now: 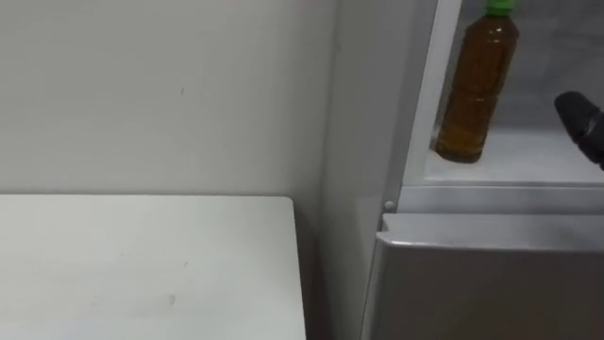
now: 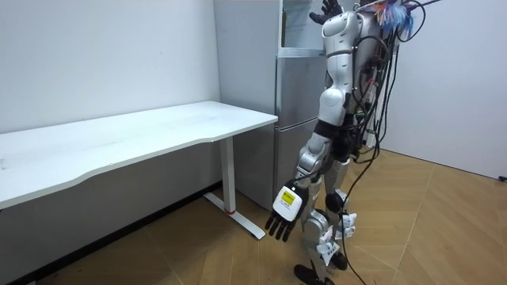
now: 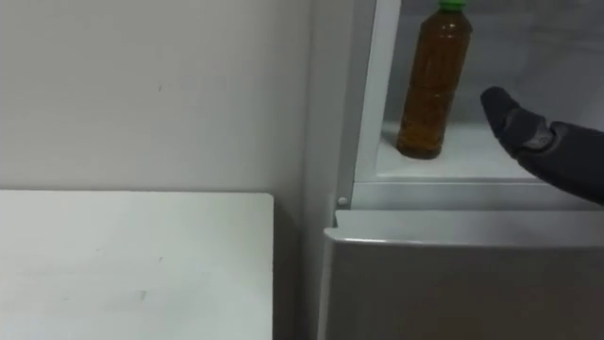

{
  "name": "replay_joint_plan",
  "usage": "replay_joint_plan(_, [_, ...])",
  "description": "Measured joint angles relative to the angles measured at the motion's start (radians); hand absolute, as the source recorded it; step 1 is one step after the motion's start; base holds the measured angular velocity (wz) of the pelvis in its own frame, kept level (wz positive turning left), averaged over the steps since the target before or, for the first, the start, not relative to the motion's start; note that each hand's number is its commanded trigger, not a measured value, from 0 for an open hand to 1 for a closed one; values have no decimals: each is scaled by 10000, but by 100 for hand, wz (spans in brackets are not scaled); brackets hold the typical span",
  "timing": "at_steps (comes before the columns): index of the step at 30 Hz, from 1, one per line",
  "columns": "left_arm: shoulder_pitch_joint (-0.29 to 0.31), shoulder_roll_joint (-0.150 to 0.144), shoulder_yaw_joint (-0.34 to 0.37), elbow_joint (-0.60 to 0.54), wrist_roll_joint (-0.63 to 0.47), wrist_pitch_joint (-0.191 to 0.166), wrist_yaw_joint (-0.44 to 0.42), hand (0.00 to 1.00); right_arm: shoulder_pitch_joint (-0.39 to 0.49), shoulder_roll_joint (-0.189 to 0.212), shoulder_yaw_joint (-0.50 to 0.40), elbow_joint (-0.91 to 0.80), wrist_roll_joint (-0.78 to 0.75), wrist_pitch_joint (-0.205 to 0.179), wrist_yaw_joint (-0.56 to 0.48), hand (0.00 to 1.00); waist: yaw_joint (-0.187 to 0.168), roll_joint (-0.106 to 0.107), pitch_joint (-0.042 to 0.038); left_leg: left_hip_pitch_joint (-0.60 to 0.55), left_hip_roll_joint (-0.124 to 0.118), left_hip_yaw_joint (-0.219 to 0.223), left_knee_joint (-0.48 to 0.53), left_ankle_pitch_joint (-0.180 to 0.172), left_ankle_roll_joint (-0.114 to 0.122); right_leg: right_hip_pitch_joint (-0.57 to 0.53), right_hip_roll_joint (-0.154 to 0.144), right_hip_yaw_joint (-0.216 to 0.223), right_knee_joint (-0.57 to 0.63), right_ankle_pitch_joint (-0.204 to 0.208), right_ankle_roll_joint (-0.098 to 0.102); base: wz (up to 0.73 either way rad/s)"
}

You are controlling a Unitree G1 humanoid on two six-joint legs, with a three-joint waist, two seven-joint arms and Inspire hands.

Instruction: Put the bottle in the upper fridge

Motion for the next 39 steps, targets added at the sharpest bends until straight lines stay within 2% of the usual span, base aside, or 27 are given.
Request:
replay_joint_plan(4, [-35,1,-55,0,-2,-23,0,0,511,134,-100,-361,-121,-248,-316,0,-10,18,-14,87,5,69,-29,-1,0,12,22,108,4,2,0,-8])
replay_joint_plan(9, [-119,3,-235,59,-55,-230,27,0,1180,609,-272,-407,-1148,-578,-842,0,-108,35,-20,124,2,76,-133,-8,-7,3,97,178,4,2,2,-2])
replay_joint_plan(12, [-242,-4,-349,139,-39,-233,27,0,1428,706,-276,-404,-1177,-659,-1070,0,-142,112,-28,141,9,89,-167,-19,-23,-21,105,301,-9,2,1,-8])
replay_joint_plan(14, [-306,-3,-412,272,-36,-225,21,0,1609,970,-277,-402,-1523,-683,-1185,0,-163,166,-33,138,13,89,-175,-24,-30,-9,120,355,-4,2,1,-5])
replay_joint_plan(18, [-447,-7,-681,267,-39,-231,0,0,2233,1468,-271,-386,-2202,-710,-1582,0,-267,339,-16,118,3,132,-213,-32,-26,-128,136,429,38,1,2,-5])
replay_joint_plan(23, [-462,-27,-923,257,-27,-252,5,0,2809,1736,-218,-77,-2365,-998,-1791,0,-300,461,3,-8,-17,298,-207,-46,-16,-341,148,641,167,-5,9,-13])
replay_joint_plan(25, [-460,-25,-915,223,-19,-323,44,0,3070,1795,-197,79,-2379,-1064,-1776,0,-273,475,5,13,-18,303,-207,-46,-14,-329,177,643,163,-6,10,-2])
replay_joint_plan(27, [-432,-41,-916,231,62,-410,223,0,3086,2017,-197,713,-2249,-1208,-1851,0,-261,462,31,19,-31,307,-211,-49,-10,-338,167,632,157,-9,16,0])
replay_joint_plan(31, [-408,-84,-918,242,82,-408,261,0,3236,2189,-196,1835,-2135,-1195,-2011,0,-257,453,45,112,-17,345,-274,-54,-1,-318,150,638,148,-21,34,-2])
replay_joint_plan(35, [-403,-84,-951,218,40,-408,298,0,3274,2382,-147,2306,-1998,-1138,-2174,0,-308,485,7,139,-19,360,-297,-55,0,-313,153,632,122,-22,36,-2])
replay_joint_plan(39, [-408,-95,-1321,111,25,-407,402,0,3283,2563,53,2773,-1842,-1103,-2495,0,-324,497,1,167,-18,365,-274,-54,0,-318,182,633,132,-22,36,0])
